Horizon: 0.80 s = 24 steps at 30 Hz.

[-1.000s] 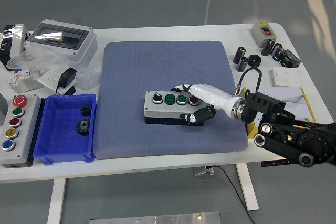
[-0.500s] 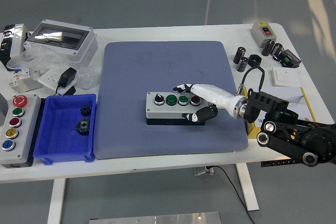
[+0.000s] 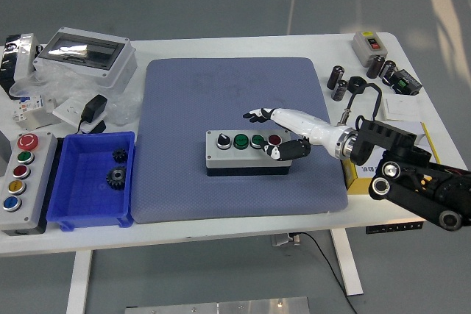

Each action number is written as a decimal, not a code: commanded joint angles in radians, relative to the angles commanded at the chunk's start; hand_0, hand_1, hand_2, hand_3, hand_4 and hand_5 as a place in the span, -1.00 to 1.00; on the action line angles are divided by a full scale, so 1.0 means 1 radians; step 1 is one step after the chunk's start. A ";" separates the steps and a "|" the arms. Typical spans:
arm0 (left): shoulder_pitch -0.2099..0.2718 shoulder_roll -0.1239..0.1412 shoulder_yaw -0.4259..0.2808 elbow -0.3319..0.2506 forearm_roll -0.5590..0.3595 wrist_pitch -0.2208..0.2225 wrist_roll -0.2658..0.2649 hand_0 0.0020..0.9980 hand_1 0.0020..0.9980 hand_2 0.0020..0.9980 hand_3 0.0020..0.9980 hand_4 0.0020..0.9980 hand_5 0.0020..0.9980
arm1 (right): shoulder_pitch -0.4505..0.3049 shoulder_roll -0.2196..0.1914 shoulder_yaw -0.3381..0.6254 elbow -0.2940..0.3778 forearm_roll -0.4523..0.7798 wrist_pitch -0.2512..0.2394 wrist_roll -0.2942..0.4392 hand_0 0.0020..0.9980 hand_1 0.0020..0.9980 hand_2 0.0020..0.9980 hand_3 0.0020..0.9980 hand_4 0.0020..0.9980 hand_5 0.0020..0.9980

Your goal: Pick up the button,place it on the desk,press the button,press the button

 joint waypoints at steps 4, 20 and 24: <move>0.000 -0.001 0.000 0.000 -0.002 0.000 -0.001 0.24 0.05 0.06 0.18 0.19 -0.56 | -0.022 -0.036 0.067 0.047 0.017 -0.016 -0.036 0.97 0.85 0.85 0.98 -0.16 -1.00; 0.005 -0.002 -0.009 0.000 0.006 0.004 0.007 0.24 0.04 0.05 0.17 0.19 -0.55 | -0.024 -0.177 0.317 0.271 0.275 0.337 -0.427 -0.33 -0.05 0.22 0.82 -0.25 -0.99; 0.005 -0.001 -0.008 0.000 0.002 0.005 0.008 0.24 0.04 0.05 0.17 0.19 -0.55 | 0.001 -0.167 0.311 0.268 0.332 0.433 -0.468 -0.33 -0.05 0.22 0.82 -0.25 -0.99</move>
